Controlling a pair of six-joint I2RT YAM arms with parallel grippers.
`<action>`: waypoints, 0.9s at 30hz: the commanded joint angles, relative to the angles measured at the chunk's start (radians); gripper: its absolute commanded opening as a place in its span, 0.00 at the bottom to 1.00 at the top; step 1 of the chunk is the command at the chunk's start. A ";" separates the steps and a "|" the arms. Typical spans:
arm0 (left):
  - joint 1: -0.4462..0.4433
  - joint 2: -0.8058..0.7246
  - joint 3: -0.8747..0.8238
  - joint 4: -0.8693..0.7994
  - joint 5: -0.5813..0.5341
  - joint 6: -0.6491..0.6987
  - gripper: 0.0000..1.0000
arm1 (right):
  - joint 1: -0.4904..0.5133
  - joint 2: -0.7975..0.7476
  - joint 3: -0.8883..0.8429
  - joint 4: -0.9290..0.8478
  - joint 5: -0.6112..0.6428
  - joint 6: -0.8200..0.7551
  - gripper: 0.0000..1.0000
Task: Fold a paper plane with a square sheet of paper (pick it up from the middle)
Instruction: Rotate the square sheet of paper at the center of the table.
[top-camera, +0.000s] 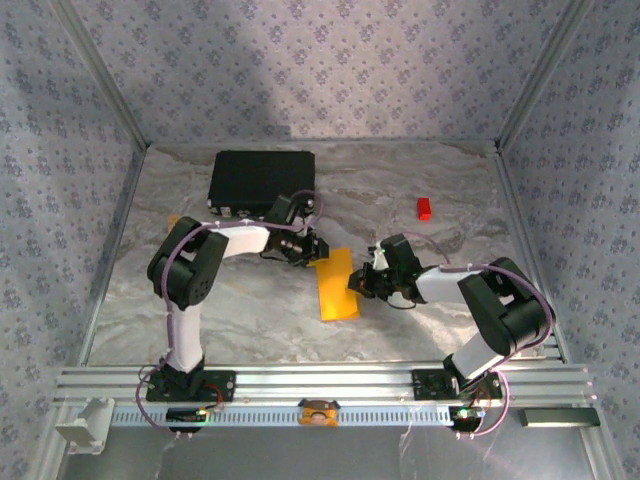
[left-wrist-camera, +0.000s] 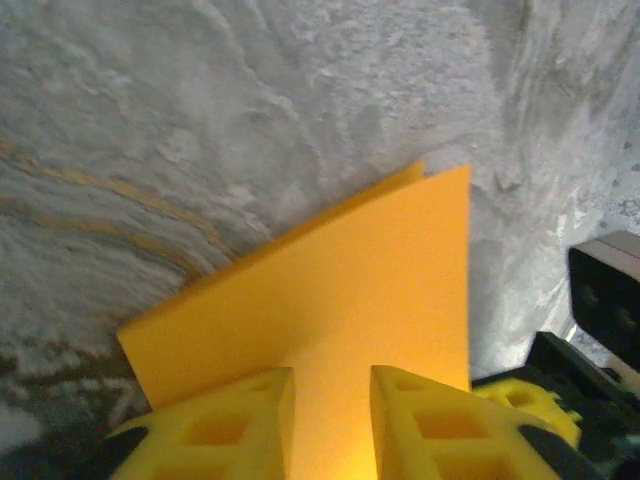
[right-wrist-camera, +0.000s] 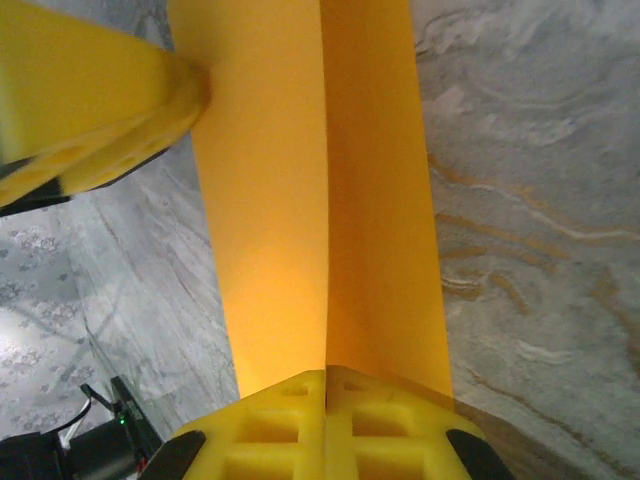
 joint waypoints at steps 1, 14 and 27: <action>-0.019 -0.108 0.015 -0.044 -0.038 0.052 0.35 | 0.005 -0.020 -0.023 0.012 0.081 0.041 0.02; -0.081 -0.487 -0.276 0.071 -0.261 0.096 0.25 | 0.007 0.002 0.003 0.051 0.094 0.113 0.19; -0.292 -0.642 -0.485 0.272 -0.517 0.209 0.33 | -0.047 0.020 0.037 -0.030 -0.010 0.017 0.13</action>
